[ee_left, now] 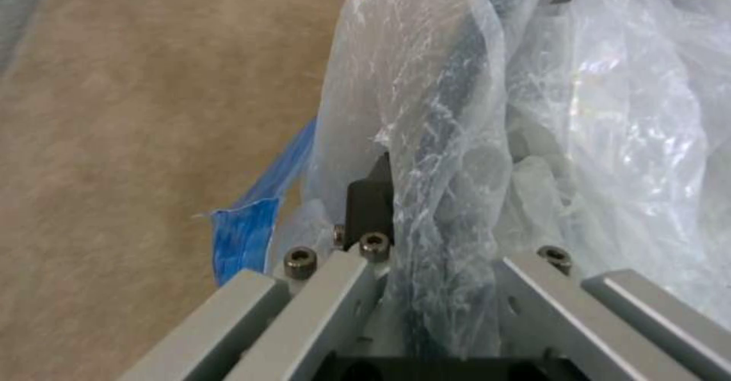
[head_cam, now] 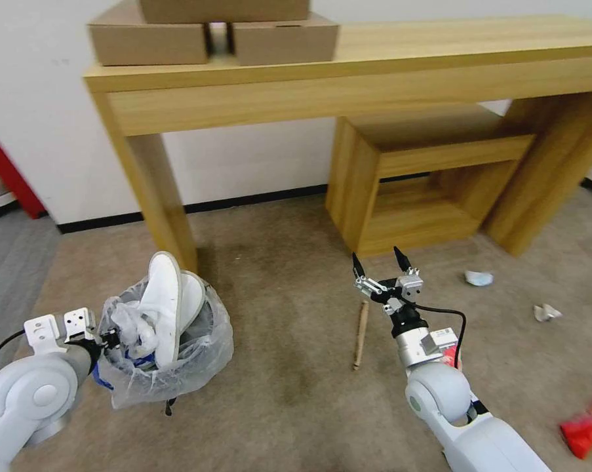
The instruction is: Pick up the trash bin and place the garbage on the floor into it.
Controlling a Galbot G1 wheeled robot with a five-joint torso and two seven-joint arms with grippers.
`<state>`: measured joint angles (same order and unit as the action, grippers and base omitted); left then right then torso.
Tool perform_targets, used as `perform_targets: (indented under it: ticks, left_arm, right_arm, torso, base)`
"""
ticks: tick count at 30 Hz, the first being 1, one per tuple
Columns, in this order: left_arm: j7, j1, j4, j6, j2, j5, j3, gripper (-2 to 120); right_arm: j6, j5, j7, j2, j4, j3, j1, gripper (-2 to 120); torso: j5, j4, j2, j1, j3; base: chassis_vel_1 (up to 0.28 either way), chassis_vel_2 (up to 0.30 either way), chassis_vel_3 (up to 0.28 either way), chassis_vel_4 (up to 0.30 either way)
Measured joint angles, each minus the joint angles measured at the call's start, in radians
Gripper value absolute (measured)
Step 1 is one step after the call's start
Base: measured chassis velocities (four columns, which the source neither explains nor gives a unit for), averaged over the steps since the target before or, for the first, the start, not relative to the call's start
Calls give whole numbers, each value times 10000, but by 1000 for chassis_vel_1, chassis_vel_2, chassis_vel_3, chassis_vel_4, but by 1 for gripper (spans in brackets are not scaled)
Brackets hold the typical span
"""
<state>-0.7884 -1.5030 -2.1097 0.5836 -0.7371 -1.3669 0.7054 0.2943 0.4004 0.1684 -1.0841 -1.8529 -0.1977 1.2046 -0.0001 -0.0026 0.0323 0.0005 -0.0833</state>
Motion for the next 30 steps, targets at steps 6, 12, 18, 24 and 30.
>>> perform_targets:
  ticks: [6, 12, 18, 24, 30]
  left_arm:
    - [3, 6, -26, 8, -14, -12, -15, 0]
    - [58, -3, -85, 51, -26, -85, 3, 0]
    - [46, -6, -68, 117, -86, -35, -74, 0]
    - [-5, -5, -82, 131, -67, -52, -76, 0]
    - [-93, 4, -80, 116, -84, -58, -114, 0]
  right_arm:
    - [5, 44, 9, 30, 7, -63, -10, 100]
    - [5, 62, 49, 7, 26, -123, 16, 100]
    - [28, 47, 27, 100, 5, -271, 152, 100]
    - [64, 88, 35, 179, 7, -329, 133, 100]
    - [64, 133, 49, 175, 21, -296, 109, 100]
  torso:
    - [0, 2, 1, 1, 0]
    - [0, 3, 0, 0, 1]
    - [1, 3, 0, 1, 1]
    - [1, 4, 0, 0, 1]
    - [1, 4, 1, 0, 0]
  base:
    - [-75, -76, -83, -82]
    - [-10, -8, -10, -9]
    - [0, 0, 0, 0]
    - [0, 0, 0, 0]
    - [0, 0, 0, 0]
